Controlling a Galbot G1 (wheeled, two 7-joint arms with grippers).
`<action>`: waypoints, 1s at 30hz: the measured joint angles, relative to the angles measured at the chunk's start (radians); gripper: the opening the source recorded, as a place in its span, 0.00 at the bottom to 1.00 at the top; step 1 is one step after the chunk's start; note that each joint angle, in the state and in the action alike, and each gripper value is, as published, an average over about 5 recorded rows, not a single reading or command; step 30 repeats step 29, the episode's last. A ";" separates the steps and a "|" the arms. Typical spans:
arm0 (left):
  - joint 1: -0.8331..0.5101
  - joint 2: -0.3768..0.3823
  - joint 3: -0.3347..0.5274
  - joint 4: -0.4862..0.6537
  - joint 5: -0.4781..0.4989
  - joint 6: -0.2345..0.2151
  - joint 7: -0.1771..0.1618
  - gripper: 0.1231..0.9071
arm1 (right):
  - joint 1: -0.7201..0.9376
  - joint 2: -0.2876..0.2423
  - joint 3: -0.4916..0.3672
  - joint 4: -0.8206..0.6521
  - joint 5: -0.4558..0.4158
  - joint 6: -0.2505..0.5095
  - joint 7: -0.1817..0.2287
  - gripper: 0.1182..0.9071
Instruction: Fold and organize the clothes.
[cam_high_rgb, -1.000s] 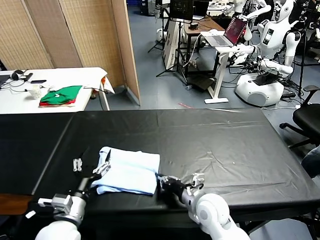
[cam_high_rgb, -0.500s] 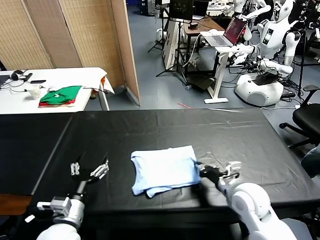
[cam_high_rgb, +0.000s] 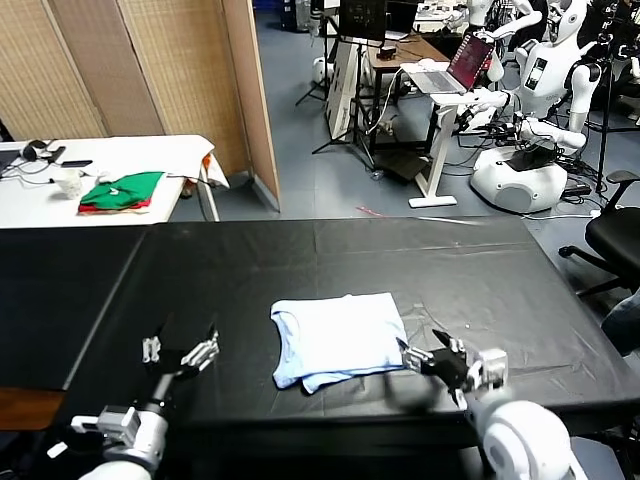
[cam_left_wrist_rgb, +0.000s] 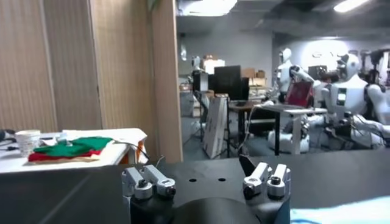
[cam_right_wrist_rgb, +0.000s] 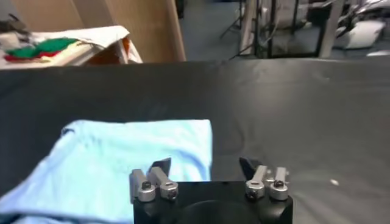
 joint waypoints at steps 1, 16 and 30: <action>0.011 0.002 0.000 -0.005 -0.002 0.001 0.000 1.00 | -0.029 0.005 -0.001 0.011 -0.028 0.042 0.004 0.99; 0.131 0.003 0.001 -0.059 -0.047 0.088 -0.042 1.00 | -0.422 0.082 0.010 0.129 -0.271 0.550 0.148 1.00; 0.151 0.011 -0.003 -0.052 -0.044 0.123 -0.040 1.00 | -0.562 0.100 0.015 0.160 -0.282 0.606 0.193 1.00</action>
